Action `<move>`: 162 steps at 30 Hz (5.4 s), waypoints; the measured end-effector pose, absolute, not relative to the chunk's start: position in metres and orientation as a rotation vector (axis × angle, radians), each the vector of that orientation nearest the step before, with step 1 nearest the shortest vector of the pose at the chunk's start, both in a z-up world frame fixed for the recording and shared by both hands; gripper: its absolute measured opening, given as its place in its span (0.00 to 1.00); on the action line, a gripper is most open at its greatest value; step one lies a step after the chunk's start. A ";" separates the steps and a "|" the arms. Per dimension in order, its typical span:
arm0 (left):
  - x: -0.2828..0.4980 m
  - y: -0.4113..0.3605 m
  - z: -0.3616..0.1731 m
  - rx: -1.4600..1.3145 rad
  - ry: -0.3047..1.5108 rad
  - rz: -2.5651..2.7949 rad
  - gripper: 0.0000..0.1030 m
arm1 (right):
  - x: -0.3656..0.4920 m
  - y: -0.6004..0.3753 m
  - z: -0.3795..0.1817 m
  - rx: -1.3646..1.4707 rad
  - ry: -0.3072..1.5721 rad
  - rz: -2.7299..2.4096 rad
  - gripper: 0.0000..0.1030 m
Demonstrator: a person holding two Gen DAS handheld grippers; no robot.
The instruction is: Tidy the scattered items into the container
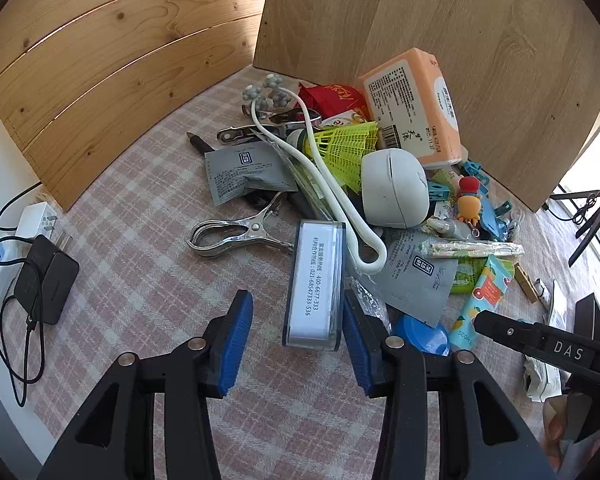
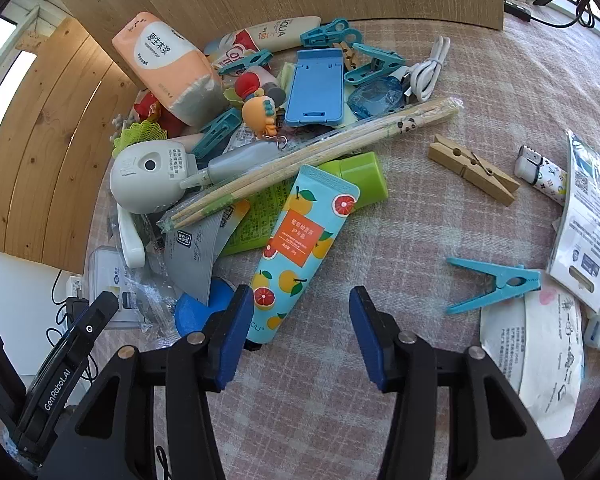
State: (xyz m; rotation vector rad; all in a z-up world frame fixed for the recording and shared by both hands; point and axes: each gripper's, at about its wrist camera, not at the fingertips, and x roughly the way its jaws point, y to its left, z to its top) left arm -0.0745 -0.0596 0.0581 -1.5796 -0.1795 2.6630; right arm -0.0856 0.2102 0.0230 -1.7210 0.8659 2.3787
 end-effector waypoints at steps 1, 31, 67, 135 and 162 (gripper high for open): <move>-0.075 -0.058 0.056 -1.584 -0.178 2.652 0.34 | -0.086 0.209 0.022 -1.723 0.866 2.377 0.46; -0.050 -0.079 0.071 -1.516 -0.217 2.676 0.23 | -0.068 0.161 0.044 -1.705 0.835 2.505 0.16; 0.151 0.317 0.143 -1.167 0.222 2.024 0.23 | 0.247 0.527 0.116 -1.232 0.790 2.171 0.16; -0.027 0.197 0.029 -1.190 0.511 1.960 0.21 | -0.132 0.334 0.031 -2.037 0.041 2.672 0.12; 0.099 0.243 0.133 -1.024 0.439 1.938 0.21 | 0.098 0.457 0.135 -1.517 0.362 2.526 0.12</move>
